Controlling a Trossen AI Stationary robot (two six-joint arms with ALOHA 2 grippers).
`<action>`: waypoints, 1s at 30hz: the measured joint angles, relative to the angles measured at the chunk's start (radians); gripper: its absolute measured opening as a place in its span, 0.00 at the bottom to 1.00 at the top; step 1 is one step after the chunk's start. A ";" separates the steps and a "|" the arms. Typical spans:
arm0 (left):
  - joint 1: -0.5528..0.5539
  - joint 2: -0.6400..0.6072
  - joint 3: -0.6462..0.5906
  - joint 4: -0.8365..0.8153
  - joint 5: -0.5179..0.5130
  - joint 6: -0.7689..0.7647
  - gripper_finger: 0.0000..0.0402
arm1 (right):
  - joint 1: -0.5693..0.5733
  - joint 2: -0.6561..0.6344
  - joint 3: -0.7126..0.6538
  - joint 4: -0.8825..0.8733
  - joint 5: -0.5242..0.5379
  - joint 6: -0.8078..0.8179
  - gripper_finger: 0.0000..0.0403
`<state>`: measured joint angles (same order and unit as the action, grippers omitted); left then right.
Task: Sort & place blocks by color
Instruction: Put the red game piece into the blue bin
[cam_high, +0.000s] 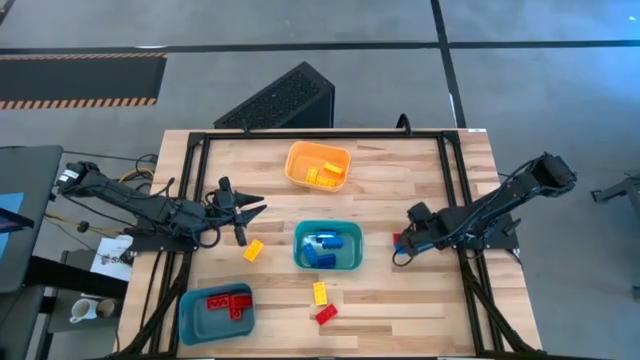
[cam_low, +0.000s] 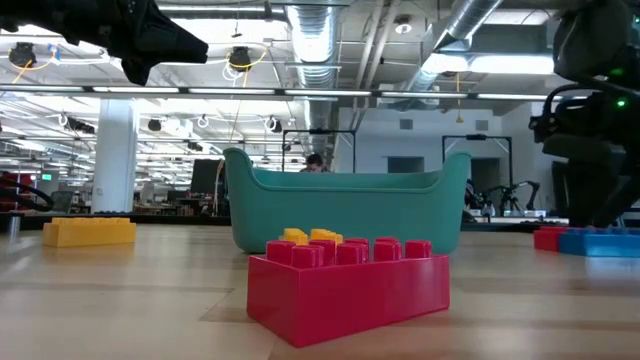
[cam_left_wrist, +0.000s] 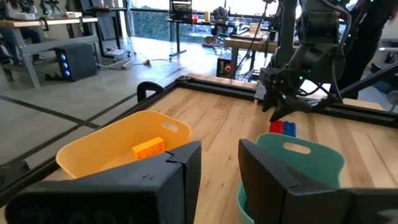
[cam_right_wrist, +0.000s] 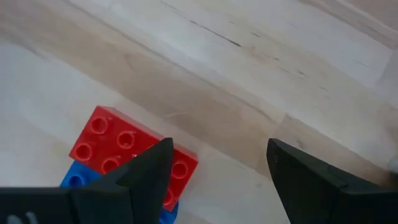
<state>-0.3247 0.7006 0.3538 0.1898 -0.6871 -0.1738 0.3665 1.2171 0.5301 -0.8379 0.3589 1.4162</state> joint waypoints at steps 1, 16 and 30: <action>0.000 0.000 0.000 0.000 0.000 0.000 0.23 | 0.002 0.000 0.000 0.003 -0.002 0.000 0.70; 0.000 0.000 0.000 0.000 0.000 0.000 0.23 | 0.049 -0.001 0.063 0.024 0.005 0.000 0.70; 0.000 0.000 0.000 0.000 0.026 -0.006 0.23 | 0.080 0.031 0.063 0.024 -0.028 0.019 0.70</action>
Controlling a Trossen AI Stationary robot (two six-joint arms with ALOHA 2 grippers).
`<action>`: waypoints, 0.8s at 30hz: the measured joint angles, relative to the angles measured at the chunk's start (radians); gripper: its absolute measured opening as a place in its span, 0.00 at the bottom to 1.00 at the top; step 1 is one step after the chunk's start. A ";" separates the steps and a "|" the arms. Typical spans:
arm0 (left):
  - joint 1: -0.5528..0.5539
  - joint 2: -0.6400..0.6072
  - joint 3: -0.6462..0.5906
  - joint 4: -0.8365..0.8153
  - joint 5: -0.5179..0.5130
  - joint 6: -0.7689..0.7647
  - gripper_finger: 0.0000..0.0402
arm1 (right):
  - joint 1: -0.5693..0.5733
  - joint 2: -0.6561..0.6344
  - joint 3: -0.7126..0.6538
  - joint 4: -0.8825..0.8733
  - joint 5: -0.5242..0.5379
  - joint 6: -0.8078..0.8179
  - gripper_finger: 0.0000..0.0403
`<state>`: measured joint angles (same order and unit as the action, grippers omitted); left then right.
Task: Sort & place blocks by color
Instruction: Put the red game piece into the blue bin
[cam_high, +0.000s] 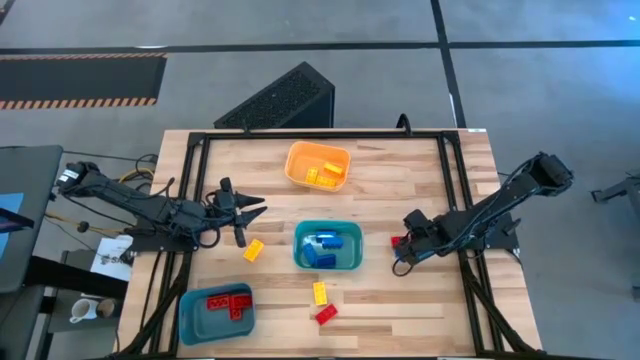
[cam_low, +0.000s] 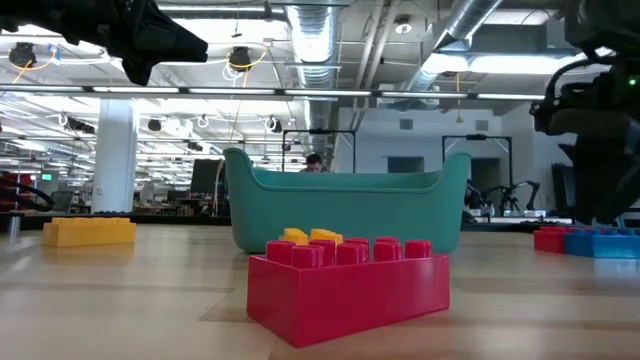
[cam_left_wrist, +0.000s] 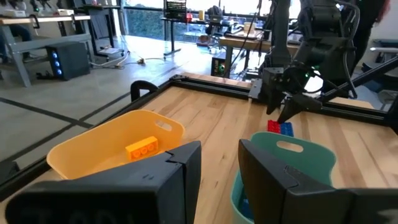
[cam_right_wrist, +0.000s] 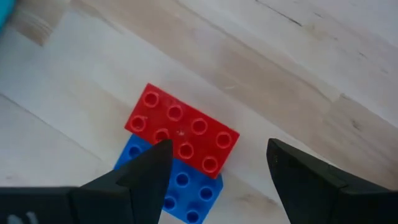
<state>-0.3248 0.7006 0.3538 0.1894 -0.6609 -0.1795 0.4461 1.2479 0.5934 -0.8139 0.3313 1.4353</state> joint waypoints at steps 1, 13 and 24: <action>0.000 0.000 0.000 0.000 0.000 0.000 0.23 | -0.001 0.014 0.000 0.001 -0.006 0.000 0.70; 0.000 0.000 0.000 -0.001 0.000 -0.001 0.23 | -0.049 0.134 0.005 -0.009 0.041 0.004 0.70; 0.000 0.000 0.000 -0.008 0.000 -0.001 0.23 | -0.167 0.025 -0.003 0.097 0.079 -0.078 0.70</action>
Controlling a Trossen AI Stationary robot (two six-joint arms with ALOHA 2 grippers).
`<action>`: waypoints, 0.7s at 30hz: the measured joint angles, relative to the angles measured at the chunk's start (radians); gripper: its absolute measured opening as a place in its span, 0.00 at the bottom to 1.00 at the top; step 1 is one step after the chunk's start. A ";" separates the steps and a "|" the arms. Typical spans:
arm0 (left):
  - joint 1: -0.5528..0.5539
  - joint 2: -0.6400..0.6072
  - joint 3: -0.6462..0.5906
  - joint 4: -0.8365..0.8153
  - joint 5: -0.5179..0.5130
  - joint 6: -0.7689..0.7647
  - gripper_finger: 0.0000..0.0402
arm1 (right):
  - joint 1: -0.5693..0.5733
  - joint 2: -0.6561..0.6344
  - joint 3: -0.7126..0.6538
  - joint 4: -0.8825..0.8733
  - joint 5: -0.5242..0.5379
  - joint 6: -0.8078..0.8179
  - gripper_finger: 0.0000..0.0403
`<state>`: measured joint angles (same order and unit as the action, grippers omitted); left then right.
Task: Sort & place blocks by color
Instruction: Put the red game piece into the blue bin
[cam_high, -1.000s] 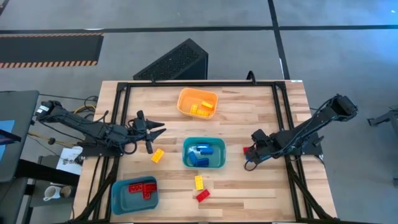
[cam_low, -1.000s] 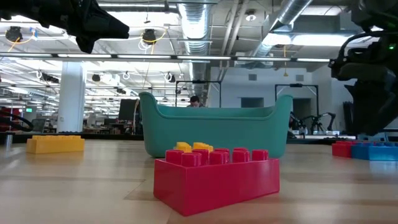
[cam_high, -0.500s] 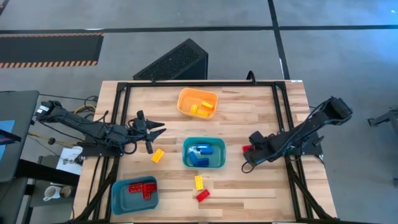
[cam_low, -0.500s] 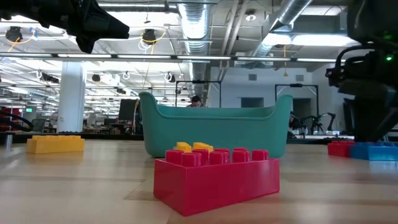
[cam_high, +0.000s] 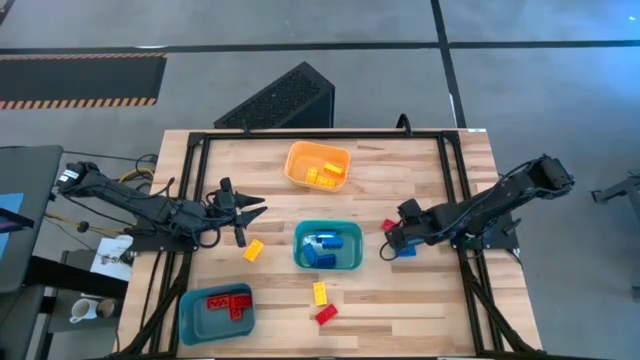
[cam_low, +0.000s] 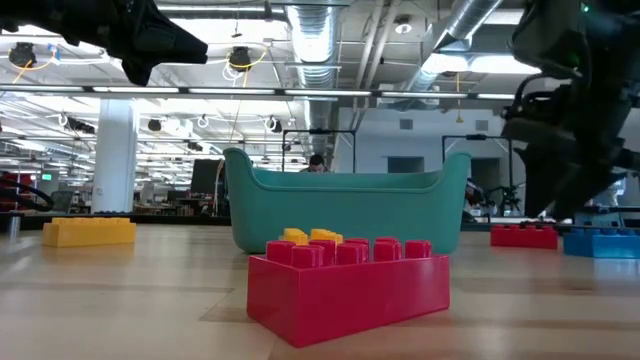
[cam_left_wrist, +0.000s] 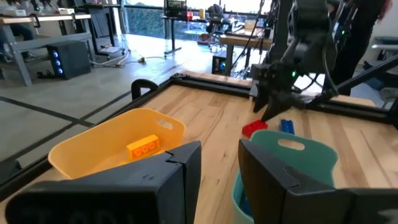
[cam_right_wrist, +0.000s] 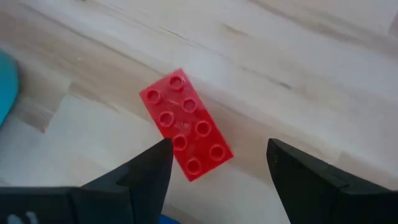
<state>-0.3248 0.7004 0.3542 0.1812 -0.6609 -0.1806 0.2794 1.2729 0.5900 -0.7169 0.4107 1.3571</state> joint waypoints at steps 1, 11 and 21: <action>0.000 0.000 0.000 -0.008 0.000 0.000 0.23 | 0.000 -0.011 0.000 0.000 0.000 -0.024 0.70; 0.000 0.000 0.000 -0.019 0.005 -0.019 0.23 | 0.008 -0.045 0.001 0.009 0.007 -0.129 0.70; 0.000 0.000 0.000 -0.018 0.010 -0.019 0.23 | 0.008 0.014 0.002 0.019 0.008 -0.138 0.70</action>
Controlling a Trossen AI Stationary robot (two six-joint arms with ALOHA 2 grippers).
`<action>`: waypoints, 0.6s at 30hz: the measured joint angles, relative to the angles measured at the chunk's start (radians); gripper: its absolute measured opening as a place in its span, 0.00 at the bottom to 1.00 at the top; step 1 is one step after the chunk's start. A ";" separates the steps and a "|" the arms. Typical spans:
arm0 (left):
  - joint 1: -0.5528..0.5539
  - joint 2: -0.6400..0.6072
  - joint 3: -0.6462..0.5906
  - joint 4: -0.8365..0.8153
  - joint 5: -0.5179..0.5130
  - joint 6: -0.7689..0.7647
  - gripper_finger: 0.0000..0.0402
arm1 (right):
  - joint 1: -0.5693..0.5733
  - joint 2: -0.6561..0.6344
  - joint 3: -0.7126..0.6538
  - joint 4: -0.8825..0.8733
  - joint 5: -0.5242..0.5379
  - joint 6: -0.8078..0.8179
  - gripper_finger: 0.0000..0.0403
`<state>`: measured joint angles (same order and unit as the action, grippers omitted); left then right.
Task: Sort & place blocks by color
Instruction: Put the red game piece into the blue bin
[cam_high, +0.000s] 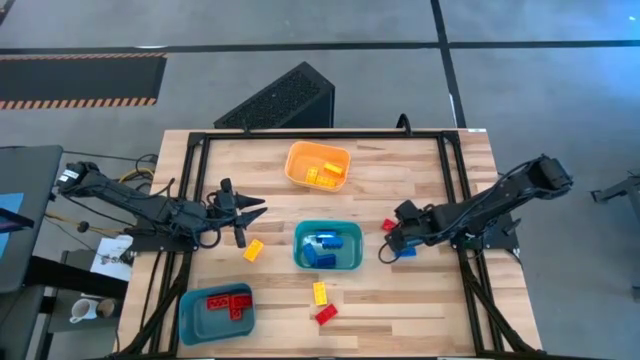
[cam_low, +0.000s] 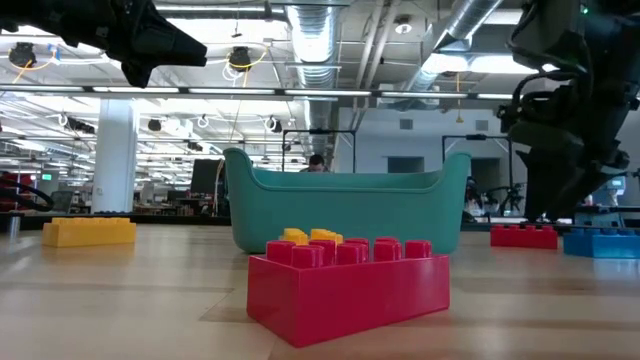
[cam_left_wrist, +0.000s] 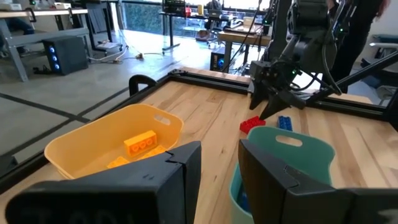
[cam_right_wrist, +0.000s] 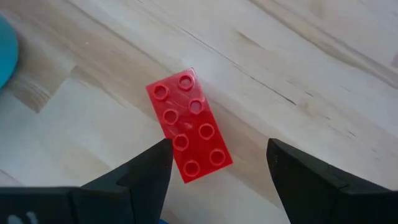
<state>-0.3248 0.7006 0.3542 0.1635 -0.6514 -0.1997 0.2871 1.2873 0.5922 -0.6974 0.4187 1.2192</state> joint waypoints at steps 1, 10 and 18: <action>0.000 0.000 0.000 0.001 0.000 0.000 0.23 | 0.000 0.004 0.000 0.006 0.001 -0.001 0.70; 0.000 0.000 0.000 0.004 0.000 0.024 0.23 | -0.002 0.009 0.000 0.031 0.000 -0.056 0.70; 0.000 0.000 0.000 0.001 -0.001 0.027 0.23 | -0.002 0.009 0.000 0.028 -0.025 -0.069 0.70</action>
<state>-0.3248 0.7004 0.3542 0.1644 -0.6519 -0.1726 0.2852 1.2961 0.5926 -0.6697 0.3935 1.1500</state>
